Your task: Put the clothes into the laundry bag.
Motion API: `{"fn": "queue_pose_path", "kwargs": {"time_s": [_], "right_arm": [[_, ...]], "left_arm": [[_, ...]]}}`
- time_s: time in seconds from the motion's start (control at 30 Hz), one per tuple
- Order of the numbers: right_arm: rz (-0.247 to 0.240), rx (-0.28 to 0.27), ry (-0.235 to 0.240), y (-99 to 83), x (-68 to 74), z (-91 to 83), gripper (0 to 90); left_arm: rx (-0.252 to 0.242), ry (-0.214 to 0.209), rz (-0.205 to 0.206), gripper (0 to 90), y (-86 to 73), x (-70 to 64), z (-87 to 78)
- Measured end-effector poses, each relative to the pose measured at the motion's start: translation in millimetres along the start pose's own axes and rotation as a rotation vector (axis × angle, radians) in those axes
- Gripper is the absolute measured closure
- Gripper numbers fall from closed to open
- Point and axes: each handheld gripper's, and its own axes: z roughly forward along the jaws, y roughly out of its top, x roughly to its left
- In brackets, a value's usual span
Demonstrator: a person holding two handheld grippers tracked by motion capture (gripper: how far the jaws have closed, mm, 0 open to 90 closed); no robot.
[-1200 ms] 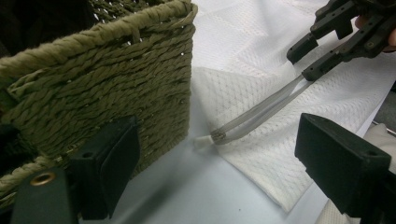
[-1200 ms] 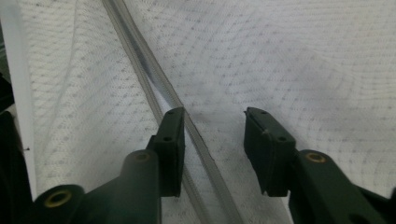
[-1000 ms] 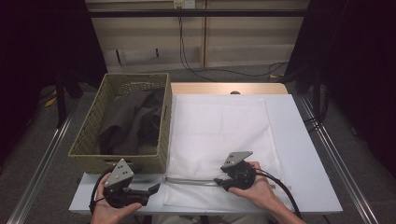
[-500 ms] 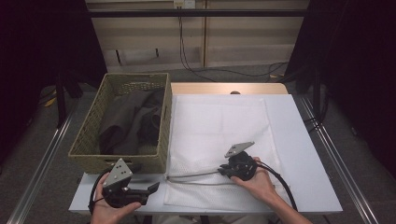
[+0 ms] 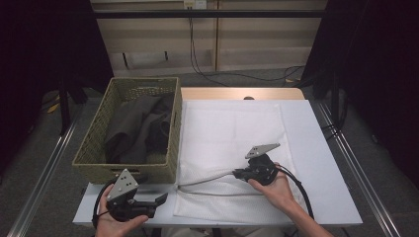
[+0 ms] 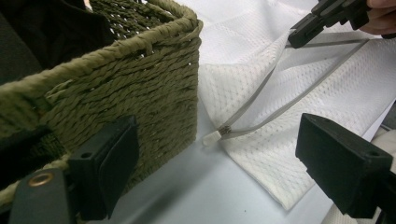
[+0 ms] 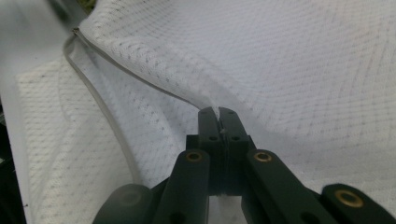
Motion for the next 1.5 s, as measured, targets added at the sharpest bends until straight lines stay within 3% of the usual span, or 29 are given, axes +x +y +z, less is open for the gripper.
{"fn": "queue_pose_path", "kwargs": {"time_s": [0.17, 0.47, 0.57, 0.63, 0.67, 0.7, 0.77, 1.13, 1.23, 1.4, 1.5], "right_arm": [[-0.011, -0.049, 0.000, 10.2, 0.9, -8.2, 89.6], [0.041, -0.142, 0.051, 14.4, -1.1, -20.7, 89.6], [0.031, -0.150, 0.042, 16.1, -1.3, -23.2, 89.6], [0.031, -0.161, 0.036, 17.5, -1.1, -25.7, 89.6], [0.024, -0.166, 0.040, 18.3, -1.2, -26.8, 89.6], [0.027, -0.168, 0.036, 19.2, -0.6, -27.4, 89.6], [0.040, -0.184, 0.046, 20.4, -0.7, -27.8, 89.6], [0.028, -0.235, 0.045, 33.2, -2.5, -35.9, 89.6], [0.003, -0.240, 0.039, 39.7, -0.7, -36.8, 89.6], [-0.018, -0.255, 0.038, 48.0, -1.0, -40.2, 89.6], [-0.025, -0.275, 0.040, 54.2, -0.2, -43.4, 89.6]], "left_arm": [[-0.010, 0.001, -0.008, 13.5, -1.1, -0.3, -2.4], [-0.008, 0.005, -0.031, 13.5, -2.8, 2.1, -4.5], [-0.009, -0.004, -0.050, 13.5, -2.6, 0.2, -3.8], [-0.003, -0.011, -0.036, 13.5, -2.8, -2.9, -4.5], [-0.003, 0.012, -0.012, 13.5, -2.6, -5.2, -4.9], [-0.016, -0.014, -0.025, 13.2, -2.3, -5.4, -4.8], [-0.022, -0.006, -0.027, 13.2, -1.4, -5.4, -5.3], [-0.027, -0.029, -0.044, 13.3, -1.8, -4.4, -7.7], [-0.026, -0.037, -0.040, 12.6, -1.9, -4.1, -8.3], [-0.040, -0.055, -0.070, 12.5, -2.0, -1.4, -9.5], [-0.047, -0.034, -0.066, 13.1, -1.8, -2.7, -11.6]]}}
